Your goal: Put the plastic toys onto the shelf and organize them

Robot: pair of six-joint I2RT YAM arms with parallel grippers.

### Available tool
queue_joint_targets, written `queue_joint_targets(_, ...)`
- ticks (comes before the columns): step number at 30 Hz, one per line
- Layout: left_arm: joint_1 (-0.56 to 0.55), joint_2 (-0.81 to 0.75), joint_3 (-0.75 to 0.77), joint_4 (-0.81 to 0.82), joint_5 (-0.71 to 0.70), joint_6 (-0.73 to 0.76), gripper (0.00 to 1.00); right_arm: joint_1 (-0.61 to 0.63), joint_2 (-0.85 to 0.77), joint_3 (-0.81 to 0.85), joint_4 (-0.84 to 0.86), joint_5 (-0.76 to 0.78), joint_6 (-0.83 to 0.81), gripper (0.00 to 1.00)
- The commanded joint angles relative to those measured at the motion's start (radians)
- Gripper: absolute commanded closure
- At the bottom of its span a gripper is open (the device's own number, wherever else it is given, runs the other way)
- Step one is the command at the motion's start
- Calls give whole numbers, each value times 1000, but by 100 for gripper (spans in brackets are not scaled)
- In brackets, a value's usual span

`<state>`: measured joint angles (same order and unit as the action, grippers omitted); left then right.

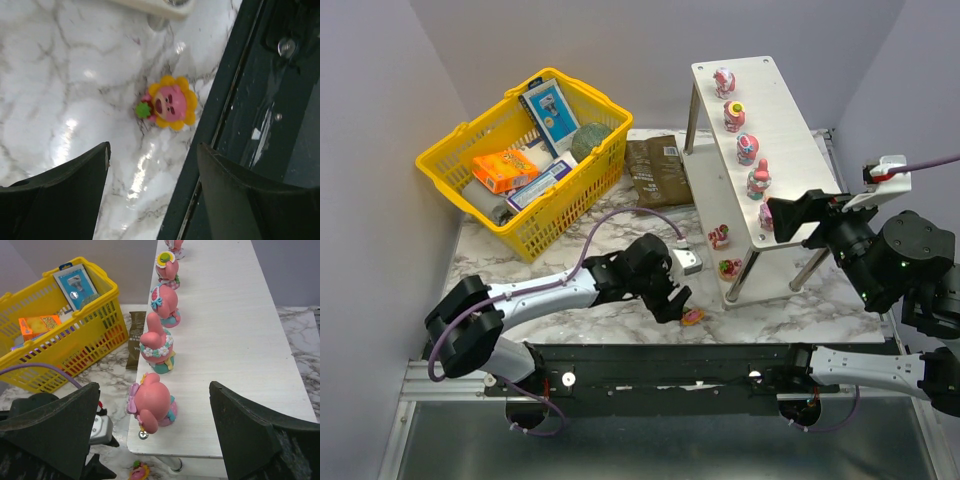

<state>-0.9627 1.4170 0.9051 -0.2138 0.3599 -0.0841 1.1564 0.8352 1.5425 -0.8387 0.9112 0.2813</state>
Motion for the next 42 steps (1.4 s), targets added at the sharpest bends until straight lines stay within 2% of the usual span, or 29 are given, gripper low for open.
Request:
queue_joint_targets(1, -65, -27, -64, 36, -47, -54, 21, -3, -4, 21, 12, 2, 19, 3)
queue_joint_targets(6, -103, 39, -35, 76, -61, -45, 19, -4, -7, 16, 12, -3, 25, 3)
queue_joint_targets(11, -146, 112, -2, 90, -151, -66, 15, -3, -16, 7, 1, -5, 47, 3)
queue_joint_targets(17, -197, 209, 55, 76, -308, -117, 17, -3, -25, 8, -10, 0, 56, 3)
queue_joint_targets(22, -212, 258, 101, 70, -352, -144, 20, -3, -36, 11, -22, 5, 65, 3)
queue_joint_targets(25, -215, 290, 124, 45, -409, -164, 26, -3, -38, 13, -28, 8, 65, 3)
queue_joint_targets(29, -215, 318, 147, 7, -475, -189, 45, -3, -39, 18, -28, 12, 62, 3)
queue_joint_targets(31, -215, 324, 152, -10, -492, -201, 50, -3, -39, 19, -28, 14, 59, 3)
queue_joint_targets(32, -215, 327, 150, -12, -506, -207, 59, -3, -39, 22, -28, 15, 58, 3)
queue_joint_targets(33, -215, 330, 150, -27, -524, -216, 63, -3, -38, 22, -28, 17, 55, 3)
queue_joint_targets(38, -215, 356, 187, -120, -708, -304, 83, -4, -30, 22, -25, 17, 45, 3)
queue_joint_targets(42, -206, 387, 265, -244, -820, -411, 86, -4, -22, 21, -22, 15, 39, 3)
